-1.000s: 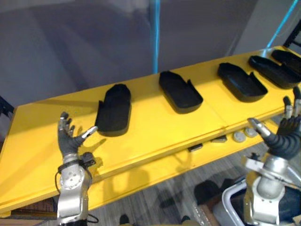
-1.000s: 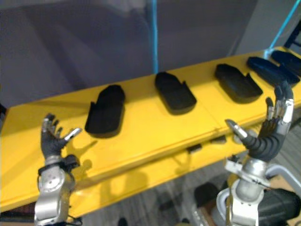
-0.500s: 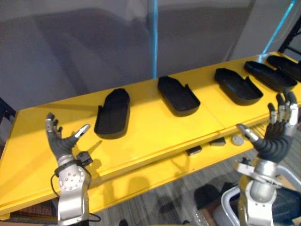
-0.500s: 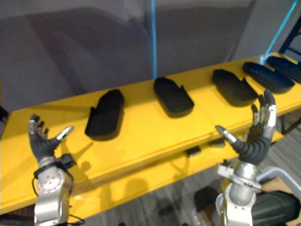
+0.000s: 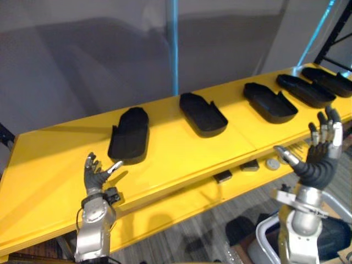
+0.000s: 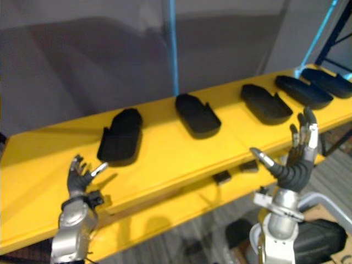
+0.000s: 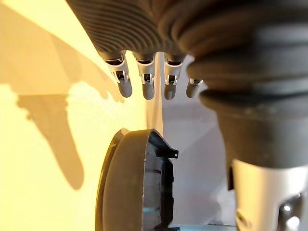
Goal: Walk over and take plastic housings, then place them on the shelf
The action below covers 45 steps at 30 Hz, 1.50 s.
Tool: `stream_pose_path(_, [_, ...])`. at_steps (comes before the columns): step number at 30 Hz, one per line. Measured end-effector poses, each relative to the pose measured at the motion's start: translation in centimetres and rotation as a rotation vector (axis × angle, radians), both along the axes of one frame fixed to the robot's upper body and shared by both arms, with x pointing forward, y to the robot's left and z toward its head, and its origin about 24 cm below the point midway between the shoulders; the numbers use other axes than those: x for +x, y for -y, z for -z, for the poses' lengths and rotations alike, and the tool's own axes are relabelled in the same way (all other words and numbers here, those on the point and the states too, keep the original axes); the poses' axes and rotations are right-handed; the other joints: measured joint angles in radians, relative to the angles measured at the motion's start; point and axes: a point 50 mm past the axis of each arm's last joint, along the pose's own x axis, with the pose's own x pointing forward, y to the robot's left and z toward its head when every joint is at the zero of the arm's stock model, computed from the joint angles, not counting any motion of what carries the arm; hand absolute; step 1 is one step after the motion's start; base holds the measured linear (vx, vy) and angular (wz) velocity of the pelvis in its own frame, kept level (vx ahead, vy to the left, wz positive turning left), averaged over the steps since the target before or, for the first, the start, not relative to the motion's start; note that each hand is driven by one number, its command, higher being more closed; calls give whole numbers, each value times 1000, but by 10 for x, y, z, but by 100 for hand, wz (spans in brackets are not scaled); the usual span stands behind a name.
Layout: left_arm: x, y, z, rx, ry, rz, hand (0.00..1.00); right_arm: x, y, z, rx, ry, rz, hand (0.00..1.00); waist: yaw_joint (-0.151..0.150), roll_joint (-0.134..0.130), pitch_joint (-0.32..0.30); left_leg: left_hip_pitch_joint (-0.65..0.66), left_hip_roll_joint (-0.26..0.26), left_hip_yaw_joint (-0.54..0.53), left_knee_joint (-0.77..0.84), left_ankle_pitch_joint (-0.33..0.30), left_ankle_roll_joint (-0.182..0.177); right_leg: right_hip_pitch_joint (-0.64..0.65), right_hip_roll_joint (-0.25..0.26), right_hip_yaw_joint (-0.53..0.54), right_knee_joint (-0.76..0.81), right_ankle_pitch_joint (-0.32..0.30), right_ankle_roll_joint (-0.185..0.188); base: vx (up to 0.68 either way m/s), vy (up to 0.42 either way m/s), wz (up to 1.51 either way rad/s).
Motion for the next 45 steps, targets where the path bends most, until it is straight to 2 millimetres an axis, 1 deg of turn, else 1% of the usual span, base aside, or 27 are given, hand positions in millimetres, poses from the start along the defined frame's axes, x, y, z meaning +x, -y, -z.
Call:
stream_pose_path(11, [1, 0, 6, 11, -39, -1, 0, 0, 0, 0, -2, -1, -3, 0, -2, 0, 0, 2, 3, 9, 0, 2, -2, -5, 3, 8, -1, 4, -3, -2, 1, -2])
stream_pose_path(14, [4, 2, 10, 56, -70, 39, 0, 0, 0, 0, -6, -3, -8, 0, -2, -1, 0, 2, 3, 11, 0, 2, -2, -7, 4, 10, -1, 4, -4, 0, 0, 0])
stream_pose_path(19, [11, 3, 8, 57, -66, 54, 0, 1, 1, 3, -5, -18, -8, 0, -4, -3, -1, 2, 4, 15, 0, 2, -2, -10, 5, 15, -1, 6, -5, 0, 1, -2])
stream_pose_path(24, [11, 3, 13, 56, -88, 57, 0, 3, 1, 6, 2, -33, -9, 0, -14, -3, -1, 3, 11, 18, 0, 4, -6, -11, 13, 19, -1, 8, -7, -2, -3, -1])
stream_pose_path(29, [12, -4, 14, 88, -105, 56, 0, 3, 2, 6, -4, -34, -14, 0, -19, -5, 0, 16, 14, 38, 0, 4, -6, -12, 16, 40, -4, 9, -11, -12, -3, -11])
stream_pose_path(34, [18, -3, 15, 82, -107, 68, 0, 3, 1, 6, -12, -37, -25, 0, -24, -7, 1, 17, 14, 45, -1, 4, -6, -12, 18, 51, -17, 9, -12, -20, -2, -5])
stream_pose_path(38, [20, 2, 14, 81, -99, 122, 0, 3, 1, 6, -12, -36, -25, 0, -23, -7, 1, 17, 14, 46, -1, 4, -6, -12, 19, 54, -18, 9, -12, 0, 0, 0])
stream_pose_path(45, [22, 4, 12, 92, -100, 206, 0, 3, 1, 6, -11, -36, -24, 0, -23, -7, 1, 16, 13, 44, -1, 4, -6, -11, 19, 53, -18, 10, -11, 0, 0, 0])
